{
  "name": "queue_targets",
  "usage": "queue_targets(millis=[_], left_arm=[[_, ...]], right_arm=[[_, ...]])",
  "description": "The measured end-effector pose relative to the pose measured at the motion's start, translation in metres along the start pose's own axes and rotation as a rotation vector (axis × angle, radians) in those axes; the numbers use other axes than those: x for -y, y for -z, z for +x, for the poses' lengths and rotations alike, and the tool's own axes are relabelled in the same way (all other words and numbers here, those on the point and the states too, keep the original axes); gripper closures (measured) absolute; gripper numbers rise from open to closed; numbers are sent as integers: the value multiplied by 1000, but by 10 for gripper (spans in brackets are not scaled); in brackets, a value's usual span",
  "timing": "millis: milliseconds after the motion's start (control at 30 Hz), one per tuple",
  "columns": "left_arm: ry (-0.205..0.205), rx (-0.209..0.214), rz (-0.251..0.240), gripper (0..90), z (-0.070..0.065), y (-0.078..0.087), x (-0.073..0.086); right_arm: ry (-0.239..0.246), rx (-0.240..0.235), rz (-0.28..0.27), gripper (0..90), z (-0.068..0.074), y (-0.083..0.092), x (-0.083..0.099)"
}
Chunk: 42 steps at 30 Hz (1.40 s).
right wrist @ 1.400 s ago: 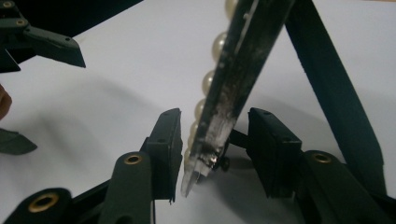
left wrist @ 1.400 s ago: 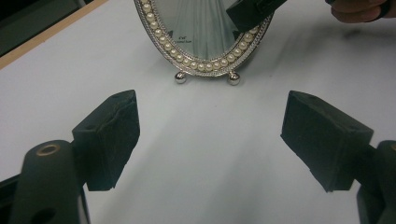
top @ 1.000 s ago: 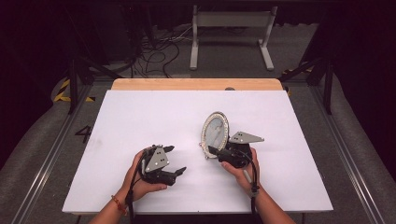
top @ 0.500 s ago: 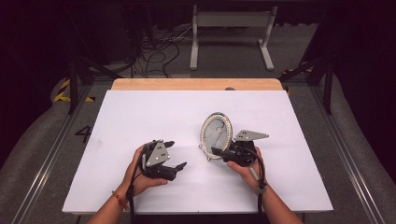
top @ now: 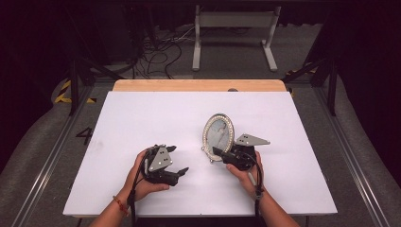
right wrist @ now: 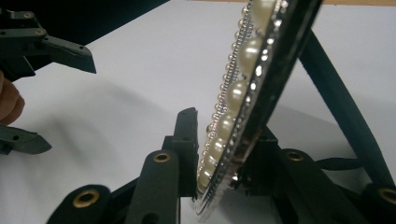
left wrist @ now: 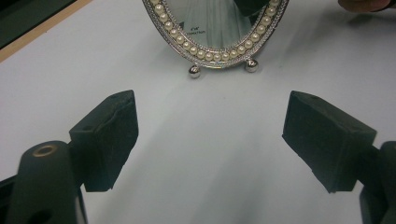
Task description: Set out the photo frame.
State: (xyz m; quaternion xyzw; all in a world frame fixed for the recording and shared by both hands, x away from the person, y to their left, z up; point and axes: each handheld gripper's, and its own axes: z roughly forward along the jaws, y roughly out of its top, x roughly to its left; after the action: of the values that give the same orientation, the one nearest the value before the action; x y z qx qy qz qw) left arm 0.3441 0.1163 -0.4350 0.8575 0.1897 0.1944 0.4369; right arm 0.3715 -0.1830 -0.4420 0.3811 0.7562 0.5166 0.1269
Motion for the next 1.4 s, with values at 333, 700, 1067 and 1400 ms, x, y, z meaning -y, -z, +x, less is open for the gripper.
queue_targets(millis=[333, 700, 1067, 1400], left_arm=[[26, 43, 12, 189, 11, -21, -12], [99, 105, 11, 173, 25, -59, -30], [145, 81, -62, 198, 41, -74, -34], [164, 90, -61, 282, 45, -85, -36]], right_arm=[[18, -102, 49, 784, -15, 5, -3], [33, -50, 33, 595, -9, 6, -3], [6, 79, -103, 668, 2, 42, 15], [54, 94, -105, 752, 6, 43, 10]])
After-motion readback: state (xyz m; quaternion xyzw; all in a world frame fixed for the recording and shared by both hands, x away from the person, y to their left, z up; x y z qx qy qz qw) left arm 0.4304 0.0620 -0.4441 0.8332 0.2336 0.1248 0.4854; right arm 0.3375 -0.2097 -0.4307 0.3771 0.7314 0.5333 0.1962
